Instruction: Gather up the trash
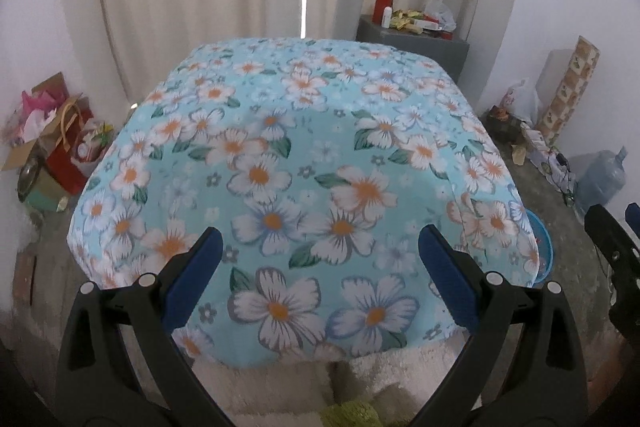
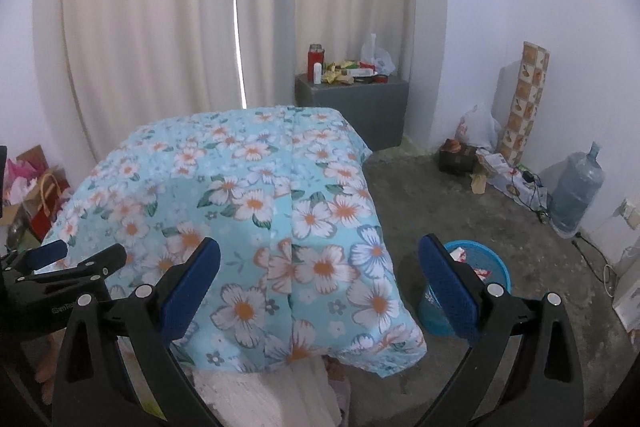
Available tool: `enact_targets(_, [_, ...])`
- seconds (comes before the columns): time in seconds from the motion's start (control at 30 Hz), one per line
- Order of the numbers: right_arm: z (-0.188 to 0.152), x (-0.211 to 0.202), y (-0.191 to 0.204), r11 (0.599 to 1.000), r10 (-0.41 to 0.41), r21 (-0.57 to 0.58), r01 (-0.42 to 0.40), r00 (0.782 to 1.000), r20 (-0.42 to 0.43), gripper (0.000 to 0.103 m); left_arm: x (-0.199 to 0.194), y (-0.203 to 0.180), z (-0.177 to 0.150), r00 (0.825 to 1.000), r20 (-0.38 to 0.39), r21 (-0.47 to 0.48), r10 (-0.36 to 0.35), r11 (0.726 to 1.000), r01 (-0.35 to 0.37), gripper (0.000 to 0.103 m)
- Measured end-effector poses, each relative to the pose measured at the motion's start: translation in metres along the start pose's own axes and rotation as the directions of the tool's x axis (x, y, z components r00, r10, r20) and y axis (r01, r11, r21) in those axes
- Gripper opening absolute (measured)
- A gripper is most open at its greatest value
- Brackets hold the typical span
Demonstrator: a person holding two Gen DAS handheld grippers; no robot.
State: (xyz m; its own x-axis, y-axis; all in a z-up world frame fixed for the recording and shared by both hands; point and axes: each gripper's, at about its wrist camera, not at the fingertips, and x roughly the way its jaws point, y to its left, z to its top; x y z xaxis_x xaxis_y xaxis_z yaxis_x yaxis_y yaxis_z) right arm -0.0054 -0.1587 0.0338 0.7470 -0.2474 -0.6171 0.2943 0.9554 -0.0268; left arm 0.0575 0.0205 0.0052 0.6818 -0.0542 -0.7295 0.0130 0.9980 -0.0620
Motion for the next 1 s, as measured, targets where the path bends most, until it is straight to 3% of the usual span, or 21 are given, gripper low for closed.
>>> enact_targets(1.0, [-0.006,0.002,-0.012,1.0,0.005,0.025,-0.005,1.0,-0.014,0.096,-0.002,-0.006,-0.004,1.0,-0.014,0.009,0.02,1.0,-0.02,0.094])
